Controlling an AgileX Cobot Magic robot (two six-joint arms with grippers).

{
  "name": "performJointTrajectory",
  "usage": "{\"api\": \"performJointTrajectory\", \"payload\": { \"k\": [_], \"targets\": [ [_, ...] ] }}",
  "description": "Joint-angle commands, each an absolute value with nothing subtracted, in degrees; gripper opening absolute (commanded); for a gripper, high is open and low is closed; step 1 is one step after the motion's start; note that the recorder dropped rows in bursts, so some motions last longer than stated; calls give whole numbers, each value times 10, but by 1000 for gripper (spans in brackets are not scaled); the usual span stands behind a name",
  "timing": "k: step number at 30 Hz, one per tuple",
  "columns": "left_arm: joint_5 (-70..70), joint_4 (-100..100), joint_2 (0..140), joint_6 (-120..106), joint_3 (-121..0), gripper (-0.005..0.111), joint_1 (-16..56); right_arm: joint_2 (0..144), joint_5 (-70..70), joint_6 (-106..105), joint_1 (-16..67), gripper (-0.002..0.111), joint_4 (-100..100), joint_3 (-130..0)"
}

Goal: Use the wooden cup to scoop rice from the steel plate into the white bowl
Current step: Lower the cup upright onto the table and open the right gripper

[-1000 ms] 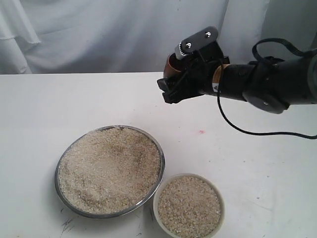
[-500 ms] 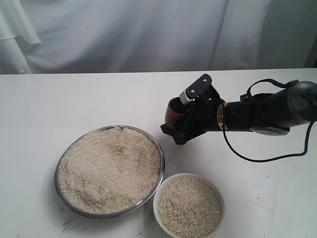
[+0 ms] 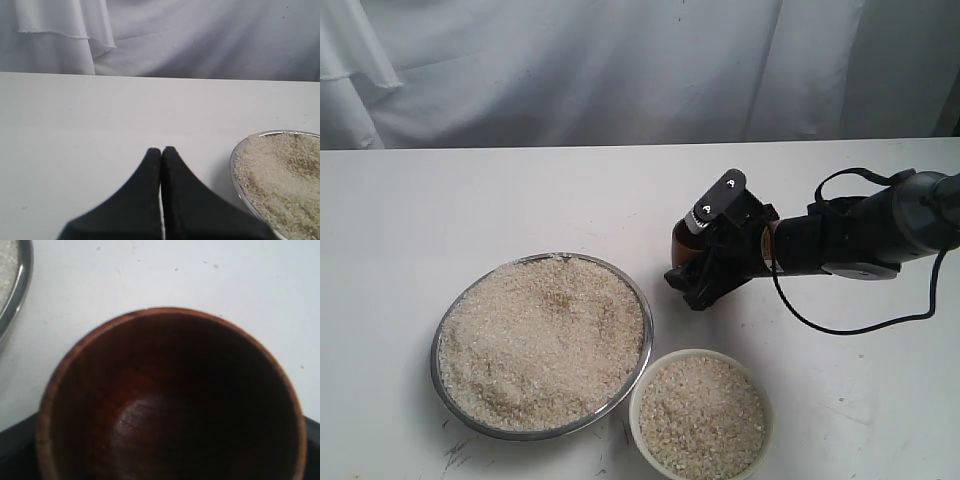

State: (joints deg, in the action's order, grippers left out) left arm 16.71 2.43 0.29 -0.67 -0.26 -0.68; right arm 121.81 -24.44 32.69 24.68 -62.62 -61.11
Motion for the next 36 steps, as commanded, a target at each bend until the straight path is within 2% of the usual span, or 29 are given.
{"api": "performJointTrajectory", "payload": {
  "k": [1,12,14,17,19,20,22,23,25,36],
  "targets": [
    [163,25,0,-5,0,0,-6,1216,-250,321,244,0,-626,-611],
    [163,25,0,-5,0,0,-6,1220,-317,336,246,0,-619,-611],
    [163,25,0,-5,0,0,-6,1224,-317,355,246,6,-621,-611],
    [163,25,0,-5,0,0,-6,1227,-333,357,246,30,-621,-611],
    [163,25,0,-5,0,0,-6,1227,-328,357,246,51,-624,-611],
    [163,25,0,-5,0,0,-6,1227,-327,357,246,65,-630,-611],
    [163,25,0,-5,0,0,-6,1227,-326,357,246,81,-638,-611],
    [163,25,0,-5,0,0,-6,1227,-327,357,246,85,-638,-611],
    [163,25,0,-5,0,0,-6,1227,-327,357,246,87,-638,-611],
    [163,25,0,-5,0,0,-6,1192,-329,354,245,87,-636,-622]
  ]
}}
